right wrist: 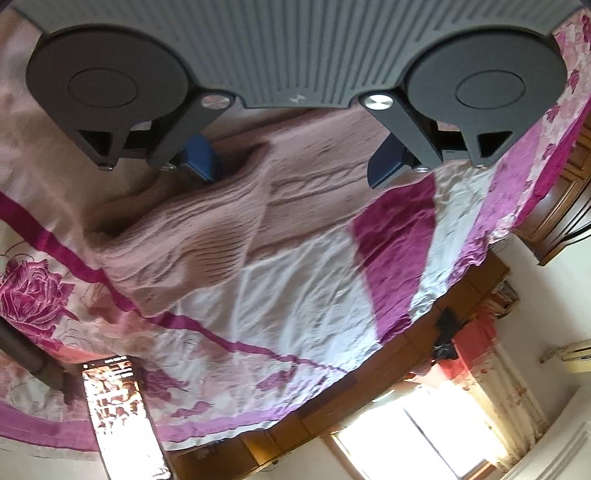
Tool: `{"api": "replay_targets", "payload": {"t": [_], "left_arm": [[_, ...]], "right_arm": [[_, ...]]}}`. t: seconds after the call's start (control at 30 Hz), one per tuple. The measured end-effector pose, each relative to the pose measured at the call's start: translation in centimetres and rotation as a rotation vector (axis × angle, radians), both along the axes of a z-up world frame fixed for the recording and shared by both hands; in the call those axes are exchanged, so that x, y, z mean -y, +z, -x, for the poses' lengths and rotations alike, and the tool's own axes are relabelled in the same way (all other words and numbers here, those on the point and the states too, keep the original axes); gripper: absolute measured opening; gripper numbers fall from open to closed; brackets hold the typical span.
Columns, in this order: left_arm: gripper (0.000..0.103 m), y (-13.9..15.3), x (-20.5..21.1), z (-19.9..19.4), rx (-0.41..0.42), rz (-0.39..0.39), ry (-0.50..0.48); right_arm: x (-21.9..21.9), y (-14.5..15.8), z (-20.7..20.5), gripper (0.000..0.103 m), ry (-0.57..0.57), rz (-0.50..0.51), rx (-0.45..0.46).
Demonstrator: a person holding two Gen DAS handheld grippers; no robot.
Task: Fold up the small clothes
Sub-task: 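Grasp the cuff of a cardigan sleeve with the right tool, then carry the held sleeve across the cardigan front with the right tool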
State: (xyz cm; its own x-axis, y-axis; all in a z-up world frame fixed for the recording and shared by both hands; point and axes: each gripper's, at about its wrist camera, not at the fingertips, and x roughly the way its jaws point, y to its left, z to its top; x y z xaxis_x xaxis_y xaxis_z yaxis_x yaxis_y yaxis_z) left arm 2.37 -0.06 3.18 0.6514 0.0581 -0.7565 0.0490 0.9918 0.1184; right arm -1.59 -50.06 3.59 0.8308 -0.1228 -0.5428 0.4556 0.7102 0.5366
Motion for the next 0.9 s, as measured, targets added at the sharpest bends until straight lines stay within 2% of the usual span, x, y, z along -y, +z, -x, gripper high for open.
{"api": "replay_targets", "payload": {"t": [0.17, 0.27, 0.37, 0.43, 0.53, 0.67, 0.9], "left_arm": [[0.103, 0.0, 0.1, 0.0, 0.001, -0.007, -0.001], [0.103, 0.0, 0.1, -0.1, 0.001, -0.006, -0.001], [0.103, 0.0, 0.1, -0.1, 0.004, -0.007, -0.001], [0.103, 0.1, 0.0, 0.0, 0.008, -0.013, -0.001], [0.103, 0.3, -0.3, 0.0, 0.015, -0.023, -0.003], [0.103, 0.7, -0.9, 0.0, 0.021, -0.020, 0.005], [0.103, 1.4, -2.3, -0.1, 0.037, -0.009, 0.034]], "right_arm": [[0.8, -1.4, -0.7, 0.078, -0.031, -0.006, -0.033], [0.9, -1.9, -1.0, 0.067, -0.045, 0.016, -0.060], [1.2, -2.2, -1.3, 0.052, -0.059, 0.032, -0.082], [1.3, -2.2, -1.4, 0.035, -0.063, 0.040, -0.100], [1.5, -2.2, -1.5, 0.019, -0.047, 0.029, -0.101], [1.0, -1.6, -1.6, 0.010, -0.025, 0.026, -0.085], [-0.9, 0.2, -1.7, 0.008, 0.012, 0.007, -0.028]]}}
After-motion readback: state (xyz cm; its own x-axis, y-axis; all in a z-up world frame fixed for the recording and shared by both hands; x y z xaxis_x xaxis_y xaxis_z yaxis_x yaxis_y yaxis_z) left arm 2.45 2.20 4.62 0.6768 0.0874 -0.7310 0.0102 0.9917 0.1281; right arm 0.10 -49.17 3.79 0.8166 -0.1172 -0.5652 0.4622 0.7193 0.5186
